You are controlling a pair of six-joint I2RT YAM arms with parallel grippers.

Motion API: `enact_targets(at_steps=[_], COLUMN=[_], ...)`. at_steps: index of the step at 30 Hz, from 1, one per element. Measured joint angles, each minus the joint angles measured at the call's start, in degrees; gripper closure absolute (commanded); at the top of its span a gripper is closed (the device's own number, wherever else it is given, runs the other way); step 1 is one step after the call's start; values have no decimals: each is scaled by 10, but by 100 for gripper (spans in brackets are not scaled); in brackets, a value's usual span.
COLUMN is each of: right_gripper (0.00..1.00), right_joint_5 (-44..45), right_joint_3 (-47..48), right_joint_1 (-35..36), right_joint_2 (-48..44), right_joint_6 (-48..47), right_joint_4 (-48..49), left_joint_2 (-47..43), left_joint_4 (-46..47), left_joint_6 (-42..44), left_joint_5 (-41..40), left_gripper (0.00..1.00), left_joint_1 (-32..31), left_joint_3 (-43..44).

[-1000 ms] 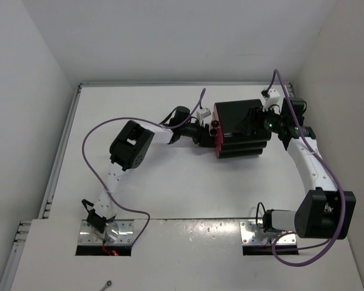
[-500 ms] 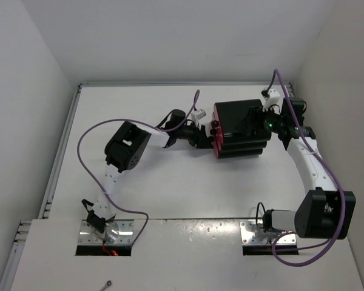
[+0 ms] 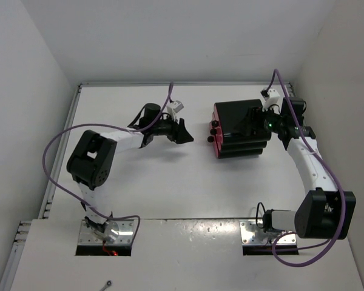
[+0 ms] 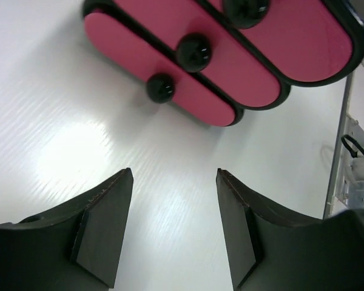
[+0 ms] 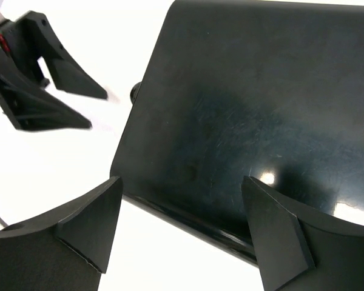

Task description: Sort the tools into containers

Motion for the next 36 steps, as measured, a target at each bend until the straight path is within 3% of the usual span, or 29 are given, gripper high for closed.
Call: enact_targets(at_steps=[5, 12, 17, 25, 36], right_gripper=[7, 0, 0, 0, 0], right_joint_5=[-2, 5, 9, 17, 17], right_joint_3=[2, 5, 5, 17, 31], right_joint_1=[0, 0, 0, 0, 0], right_joint_2=[-1, -3, -4, 2, 16], right_joint_6=[3, 4, 4, 5, 4], right_joint_4=[-3, -9, -10, -22, -31], left_joint_2=[1, 108, 190, 266, 359], left_joint_4=[-2, 163, 247, 379, 446], left_joint_6=[-23, -240, -381, -548, -658], left_joint_5=[16, 89, 120, 132, 120], left_gripper=[34, 25, 0, 0, 0], left_joint_1=[29, 38, 38, 39, 34], left_joint_3=[-9, -8, 35, 154, 231])
